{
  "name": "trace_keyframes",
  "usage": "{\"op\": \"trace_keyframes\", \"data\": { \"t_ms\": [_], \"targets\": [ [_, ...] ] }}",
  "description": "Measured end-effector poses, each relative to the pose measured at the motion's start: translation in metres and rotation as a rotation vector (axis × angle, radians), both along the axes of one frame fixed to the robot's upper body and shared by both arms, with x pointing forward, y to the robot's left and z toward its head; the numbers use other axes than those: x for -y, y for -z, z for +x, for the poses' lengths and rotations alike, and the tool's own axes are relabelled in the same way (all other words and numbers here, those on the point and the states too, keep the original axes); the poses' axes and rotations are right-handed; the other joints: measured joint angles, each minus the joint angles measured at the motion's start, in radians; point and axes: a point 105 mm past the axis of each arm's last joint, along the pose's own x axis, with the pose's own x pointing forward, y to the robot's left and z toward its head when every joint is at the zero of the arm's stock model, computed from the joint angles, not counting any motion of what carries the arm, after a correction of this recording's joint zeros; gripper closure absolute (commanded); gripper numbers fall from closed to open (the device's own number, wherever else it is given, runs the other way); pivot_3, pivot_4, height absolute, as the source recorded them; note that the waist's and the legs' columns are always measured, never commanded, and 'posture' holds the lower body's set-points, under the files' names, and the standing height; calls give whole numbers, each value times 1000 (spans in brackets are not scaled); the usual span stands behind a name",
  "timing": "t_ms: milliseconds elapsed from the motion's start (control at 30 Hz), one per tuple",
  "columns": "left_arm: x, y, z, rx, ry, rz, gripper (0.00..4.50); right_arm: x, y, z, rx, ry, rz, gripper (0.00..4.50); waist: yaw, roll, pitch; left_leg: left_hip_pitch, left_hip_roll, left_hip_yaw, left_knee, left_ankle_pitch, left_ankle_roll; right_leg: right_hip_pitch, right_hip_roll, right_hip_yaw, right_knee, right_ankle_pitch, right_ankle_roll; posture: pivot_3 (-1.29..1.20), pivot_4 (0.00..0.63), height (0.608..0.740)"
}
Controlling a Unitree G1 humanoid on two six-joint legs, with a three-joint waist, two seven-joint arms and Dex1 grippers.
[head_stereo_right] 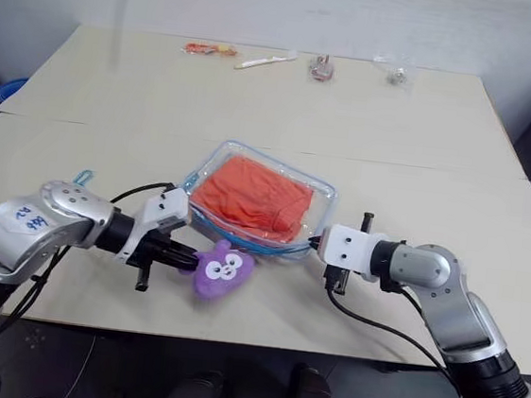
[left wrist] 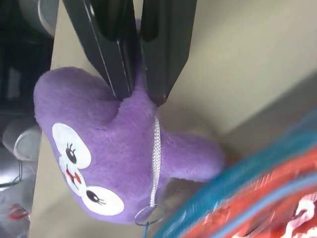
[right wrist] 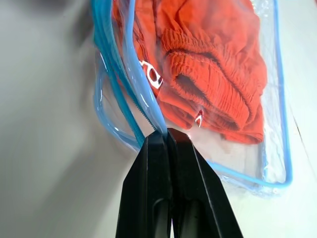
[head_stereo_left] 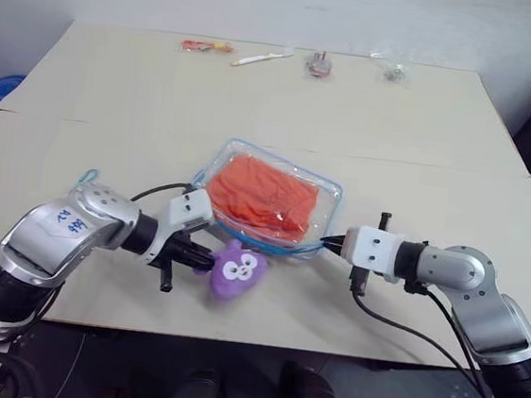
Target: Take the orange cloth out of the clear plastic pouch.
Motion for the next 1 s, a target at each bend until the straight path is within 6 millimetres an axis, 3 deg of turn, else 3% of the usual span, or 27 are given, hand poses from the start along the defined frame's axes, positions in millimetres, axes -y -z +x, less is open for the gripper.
{"op": "trace_keyframes", "data": {
  "t_ms": [200, 500, 733, 900, 1000],
  "targets": [
    [-27, -6, -4, 9, -46, 16, 4479, 12, 0, -1, 33, -5, -23, 4500, 2, 0, 0, 0, 0, 0, 0, 0, 0, 0, 0, 0, -1, 0, 0, 0, 150, 740],
    [-83, -40, 3, 82, -79, -20, 4479, 30, 3, -10, 53, -106, -81, 4500, -4, 1, 1, 1, -1, 2, -2, 0, 0, 0, 1, 0, -1, 0, 0, 0, 150, 740],
    [-103, -30, -3, 66, -31, 29, 4479, 38, 0, -2, 113, -147, -106, 4500, -20, 3, 2, 1, 0, 10, -3, 0, 0, 0, 1, 0, -2, 0, -1, 0, 150, 740],
    [-120, -23, 4, 124, -46, 94, 4479, 36, 0, -5, 120, -183, -108, 4500, -24, 3, 2, 1, 0, 11, -3, 0, 0, -1, 1, 0, -1, 0, -1, 0, 150, 740],
    [-118, -20, 8, 143, -49, 82, 4479, 35, 0, -5, 119, -189, -112, 4500, -21, 3, 2, 0, 1, 10, -3, 0, 0, -1, 0, 0, -1, 0, -1, 0, 150, 740]
  ]
}}
